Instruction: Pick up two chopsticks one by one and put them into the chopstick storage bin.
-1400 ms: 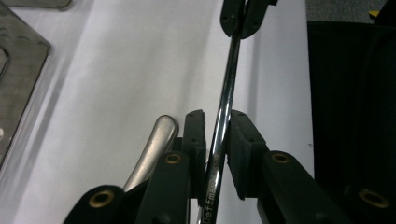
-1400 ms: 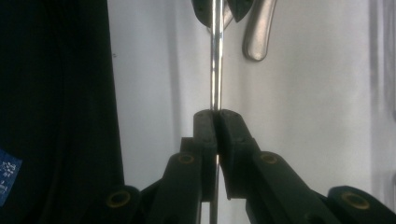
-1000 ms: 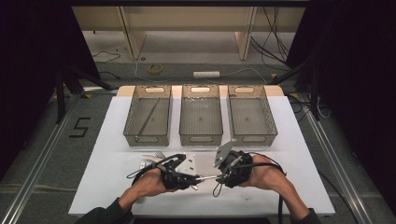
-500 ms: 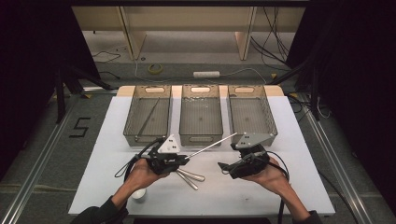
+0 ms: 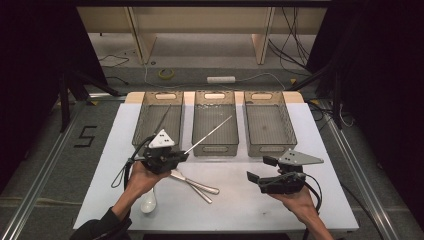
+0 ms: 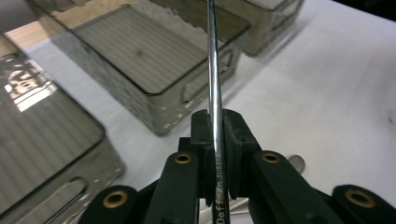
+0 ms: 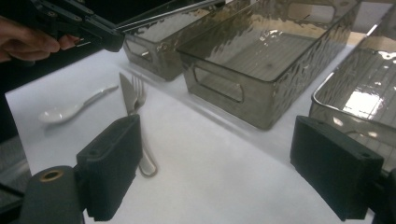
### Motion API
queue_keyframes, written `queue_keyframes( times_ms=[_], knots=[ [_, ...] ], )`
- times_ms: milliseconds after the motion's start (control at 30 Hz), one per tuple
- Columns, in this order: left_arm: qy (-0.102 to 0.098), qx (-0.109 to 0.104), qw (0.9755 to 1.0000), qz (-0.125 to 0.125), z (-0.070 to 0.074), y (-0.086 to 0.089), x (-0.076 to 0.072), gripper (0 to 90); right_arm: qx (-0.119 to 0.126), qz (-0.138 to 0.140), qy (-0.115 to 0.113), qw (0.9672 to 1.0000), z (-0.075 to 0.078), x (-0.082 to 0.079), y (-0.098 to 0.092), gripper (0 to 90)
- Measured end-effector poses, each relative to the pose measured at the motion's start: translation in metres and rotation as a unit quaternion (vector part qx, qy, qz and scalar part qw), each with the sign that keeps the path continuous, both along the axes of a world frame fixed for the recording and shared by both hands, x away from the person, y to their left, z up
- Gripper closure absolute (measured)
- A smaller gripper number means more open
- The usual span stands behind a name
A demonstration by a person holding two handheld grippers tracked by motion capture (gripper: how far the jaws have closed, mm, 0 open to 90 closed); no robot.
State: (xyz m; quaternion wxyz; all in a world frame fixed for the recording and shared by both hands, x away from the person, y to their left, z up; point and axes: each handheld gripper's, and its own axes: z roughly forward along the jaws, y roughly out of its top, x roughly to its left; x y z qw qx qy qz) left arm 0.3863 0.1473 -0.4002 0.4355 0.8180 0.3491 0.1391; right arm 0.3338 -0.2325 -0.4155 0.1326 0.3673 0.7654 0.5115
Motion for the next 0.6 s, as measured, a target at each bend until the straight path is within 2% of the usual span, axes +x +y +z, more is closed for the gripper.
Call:
queue_keyframes(
  times_ms=[233, 600],
  knots=[
    [-0.008, -0.020, 0.9982, 0.056, 0.003, 0.027, 0.019, 83.4, 0.024, -0.018, 0.006, 0.9995, -0.007, -0.005, -0.006, 18.0],
    [-0.002, -0.028, 0.9908, 0.132, 0.003, 0.055, 0.046, 83.4, 0.008, -0.026, 0.009, 0.9996, -0.012, -0.010, -0.007, 17.6]
  ],
)
